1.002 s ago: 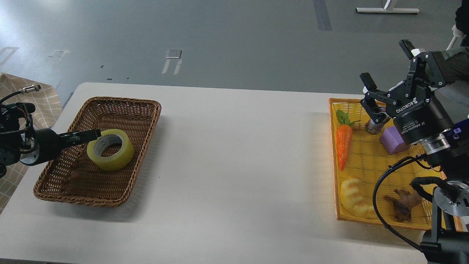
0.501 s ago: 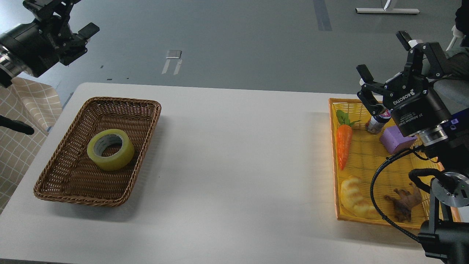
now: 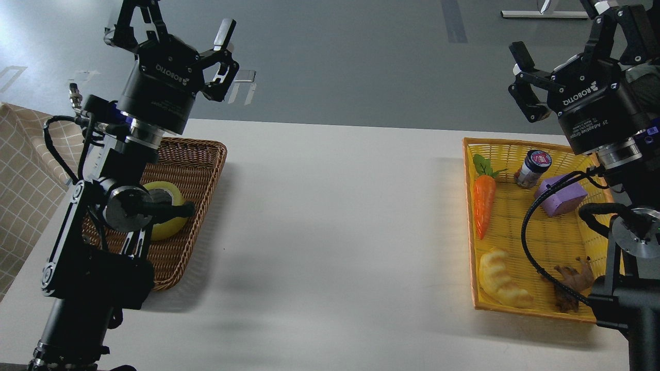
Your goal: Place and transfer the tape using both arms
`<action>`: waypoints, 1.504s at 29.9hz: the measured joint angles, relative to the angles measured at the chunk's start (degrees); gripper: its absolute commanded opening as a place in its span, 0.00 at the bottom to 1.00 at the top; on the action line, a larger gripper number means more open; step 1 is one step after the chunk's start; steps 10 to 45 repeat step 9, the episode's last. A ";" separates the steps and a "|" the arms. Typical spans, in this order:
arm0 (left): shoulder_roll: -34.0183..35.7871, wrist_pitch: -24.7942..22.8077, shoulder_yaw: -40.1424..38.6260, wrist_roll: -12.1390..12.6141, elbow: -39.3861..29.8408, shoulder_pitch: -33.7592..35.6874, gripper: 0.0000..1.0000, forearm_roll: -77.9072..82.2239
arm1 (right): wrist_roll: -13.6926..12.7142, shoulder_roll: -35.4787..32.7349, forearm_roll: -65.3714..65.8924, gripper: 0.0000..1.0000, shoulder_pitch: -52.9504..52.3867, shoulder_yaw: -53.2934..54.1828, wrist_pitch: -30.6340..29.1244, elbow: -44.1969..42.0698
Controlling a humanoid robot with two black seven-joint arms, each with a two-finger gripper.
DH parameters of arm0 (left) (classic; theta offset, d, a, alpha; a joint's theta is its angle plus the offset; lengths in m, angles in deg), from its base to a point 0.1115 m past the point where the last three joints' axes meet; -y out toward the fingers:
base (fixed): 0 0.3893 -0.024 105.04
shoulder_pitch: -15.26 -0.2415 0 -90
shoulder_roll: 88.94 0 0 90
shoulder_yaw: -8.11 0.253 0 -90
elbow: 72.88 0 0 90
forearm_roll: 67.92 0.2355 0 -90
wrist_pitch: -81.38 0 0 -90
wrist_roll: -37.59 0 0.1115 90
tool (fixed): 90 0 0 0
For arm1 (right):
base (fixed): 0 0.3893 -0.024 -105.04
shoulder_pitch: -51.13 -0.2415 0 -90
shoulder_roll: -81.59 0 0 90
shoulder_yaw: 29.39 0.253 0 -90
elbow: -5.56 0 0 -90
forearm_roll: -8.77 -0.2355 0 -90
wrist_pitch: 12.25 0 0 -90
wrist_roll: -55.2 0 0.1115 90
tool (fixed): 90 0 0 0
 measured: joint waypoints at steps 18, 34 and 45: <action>-2.07 2.02 4.96 0.46 0.10 -1.99 0.98 6.44 | 0.01 0.00 -0.16 1.00 -1.52 0.23 0.00 -1.15; -2.07 2.02 4.96 0.46 0.10 -1.99 0.98 6.44 | 0.01 0.00 -0.16 1.00 -1.52 0.23 0.00 -1.15; -2.07 2.02 4.96 0.46 0.10 -1.99 0.98 6.44 | 0.01 0.00 -0.16 1.00 -1.52 0.23 0.00 -1.15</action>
